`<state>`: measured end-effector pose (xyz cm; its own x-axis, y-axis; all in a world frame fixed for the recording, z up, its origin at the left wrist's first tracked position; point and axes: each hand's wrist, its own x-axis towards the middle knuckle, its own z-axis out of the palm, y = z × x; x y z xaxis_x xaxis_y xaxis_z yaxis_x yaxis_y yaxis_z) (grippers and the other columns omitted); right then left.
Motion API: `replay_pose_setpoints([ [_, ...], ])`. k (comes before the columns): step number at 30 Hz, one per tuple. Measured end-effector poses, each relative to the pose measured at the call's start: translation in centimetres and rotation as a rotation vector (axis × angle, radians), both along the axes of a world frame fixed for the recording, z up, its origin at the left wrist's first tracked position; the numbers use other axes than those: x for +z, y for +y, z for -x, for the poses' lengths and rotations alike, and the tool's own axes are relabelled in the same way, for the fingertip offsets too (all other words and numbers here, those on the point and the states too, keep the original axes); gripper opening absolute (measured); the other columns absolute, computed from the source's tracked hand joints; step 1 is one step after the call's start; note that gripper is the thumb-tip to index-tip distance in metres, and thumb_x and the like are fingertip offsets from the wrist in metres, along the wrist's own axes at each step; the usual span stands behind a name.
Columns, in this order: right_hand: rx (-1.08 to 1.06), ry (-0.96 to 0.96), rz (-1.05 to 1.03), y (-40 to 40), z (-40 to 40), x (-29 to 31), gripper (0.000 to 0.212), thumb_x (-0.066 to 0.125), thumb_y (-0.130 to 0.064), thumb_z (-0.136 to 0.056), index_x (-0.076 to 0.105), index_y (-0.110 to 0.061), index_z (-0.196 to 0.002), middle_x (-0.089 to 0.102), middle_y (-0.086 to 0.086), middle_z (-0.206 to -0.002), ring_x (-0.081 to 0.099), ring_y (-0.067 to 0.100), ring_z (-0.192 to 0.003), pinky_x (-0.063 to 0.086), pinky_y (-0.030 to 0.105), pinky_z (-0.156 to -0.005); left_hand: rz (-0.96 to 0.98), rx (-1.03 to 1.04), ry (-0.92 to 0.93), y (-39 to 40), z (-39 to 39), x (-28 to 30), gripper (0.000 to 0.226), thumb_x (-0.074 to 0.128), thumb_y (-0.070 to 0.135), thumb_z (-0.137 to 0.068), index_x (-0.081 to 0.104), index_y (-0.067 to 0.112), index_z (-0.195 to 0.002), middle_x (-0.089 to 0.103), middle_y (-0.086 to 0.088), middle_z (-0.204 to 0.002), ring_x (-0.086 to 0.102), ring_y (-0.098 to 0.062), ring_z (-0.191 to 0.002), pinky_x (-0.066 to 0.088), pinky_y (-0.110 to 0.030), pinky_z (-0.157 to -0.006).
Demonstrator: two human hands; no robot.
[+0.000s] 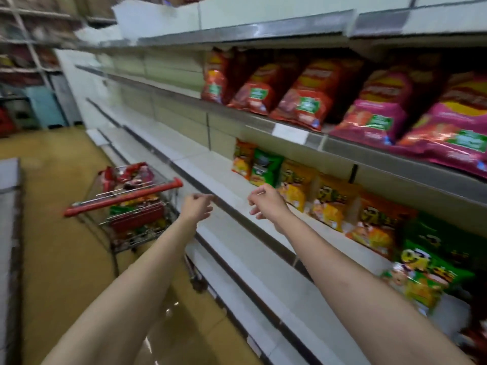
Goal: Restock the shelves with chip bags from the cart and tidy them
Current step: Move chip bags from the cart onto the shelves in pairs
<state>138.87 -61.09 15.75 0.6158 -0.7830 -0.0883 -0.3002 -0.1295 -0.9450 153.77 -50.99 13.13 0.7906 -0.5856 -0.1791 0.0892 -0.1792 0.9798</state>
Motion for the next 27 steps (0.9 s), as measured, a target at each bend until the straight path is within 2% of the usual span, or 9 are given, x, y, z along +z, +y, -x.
replay_pose_setpoints([
  [2,0.042,0.026,0.021,1.2,-4.3,-0.3,0.011,0.055,-0.015,-0.089,0.051,-0.015,-0.099,0.060,0.008,-0.092,0.058,0.017,-0.062,0.043,0.025,-0.051,0.017,0.053,-0.008,2.1,-3.9,0.1,0.025,0.049,0.015,-0.099,0.057,0.001,-0.117,0.059,-0.012,-0.103,0.060,-0.023,-0.092,0.050,-0.031,-0.079],
  [4,0.080,0.058,0.049,2.4,-8.5,-0.6,0.007,0.054,-0.017,-0.089,0.052,-0.016,-0.096,0.062,0.009,-0.095,0.061,0.017,-0.066,0.046,0.026,-0.054,0.042,0.074,0.006,4.1,-8.0,0.0,0.027,0.052,0.015,-0.097,0.057,-0.003,-0.117,0.057,-0.006,-0.082,0.057,-0.017,-0.070,0.047,-0.024,-0.060],
  [6,0.112,0.065,0.058,3.7,-12.7,-0.9,0.003,0.052,-0.015,-0.091,0.051,-0.018,-0.092,0.062,0.007,-0.097,0.061,0.015,-0.066,0.046,0.025,-0.054,0.060,0.099,0.039,6.1,-11.6,-0.2,0.015,0.052,0.012,-0.097,0.059,0.000,-0.100,0.051,-0.002,-0.072,0.049,-0.012,-0.059,0.040,-0.021,-0.053],
  [9,0.178,0.061,0.051,6.3,-18.5,-1.0,0.003,0.051,-0.014,-0.092,0.052,-0.014,-0.095,0.061,0.005,-0.091,0.058,0.014,-0.063,0.045,0.025,-0.055,0.079,0.186,0.038,9.4,-16.0,-0.5,0.015,0.052,0.014,-0.098,0.055,0.012,-0.084,0.058,-0.004,-0.077,0.056,-0.013,-0.067,0.046,-0.020,-0.060],
  [11,0.230,0.050,0.039,8.2,-22.1,-1.2,0.004,0.049,-0.013,-0.093,0.051,-0.012,-0.097,0.060,0.005,-0.085,0.056,0.014,-0.063,0.043,0.024,-0.054,0.081,0.248,0.041,11.9,-18.8,-0.9,0.009,0.055,0.020,-0.097,0.057,0.012,-0.092,0.064,-0.006,-0.089,0.063,-0.015,-0.079,0.051,-0.024,-0.070],
  [13,0.274,0.039,0.043,10.1,-25.5,-1.6,0.007,0.050,-0.014,-0.094,0.049,-0.016,-0.087,0.060,0.004,-0.081,0.056,0.015,-0.061,0.043,0.023,-0.051,0.089,0.306,0.063,14.1,-21.5,-1.4,0.013,0.055,0.021,-0.097,0.057,0.009,-0.101,0.066,-0.007,-0.092,0.065,-0.016,-0.082,0.052,-0.025,-0.071],
  [18,0.385,0.042,0.072,13.5,-33.1,-3.1,0.008,0.052,-0.010,-0.092,0.049,-0.017,-0.089,0.062,0.010,-0.089,0.056,0.014,-0.056,0.042,0.023,-0.047,0.104,0.452,0.109,18.4,-26.7,-3.2,0.014,0.054,0.020,-0.098,0.057,0.007,-0.103,0.065,-0.007,-0.083,0.063,-0.014,-0.071,0.050,-0.023,-0.062],
  [22,0.460,0.096,0.144,13.9,-37.8,-4.4,0.016,0.053,-0.012,-0.093,0.049,-0.024,-0.084,0.065,0.008,-0.096,0.060,0.013,-0.061,0.045,0.023,-0.049,0.096,0.541,0.145,19.8,-29.6,-4.6,0.011,0.052,0.018,-0.098,0.055,0.008,-0.093,0.064,-0.007,-0.078,0.064,-0.014,-0.066,0.051,-0.023,-0.059],
  [27,0.558,0.103,0.272,12.3,-44.3,-5.3,0.011,0.051,-0.013,-0.095,0.052,-0.021,-0.088,0.064,0.005,-0.088,0.062,0.013,-0.065,0.050,0.027,-0.056,0.096,0.598,0.137,19.3,-34.4,-4.3,0.012,0.050,0.015,-0.099,0.052,0.009,-0.088,0.062,-0.008,-0.073,0.059,-0.015,-0.060,0.047,-0.016,-0.047],
])
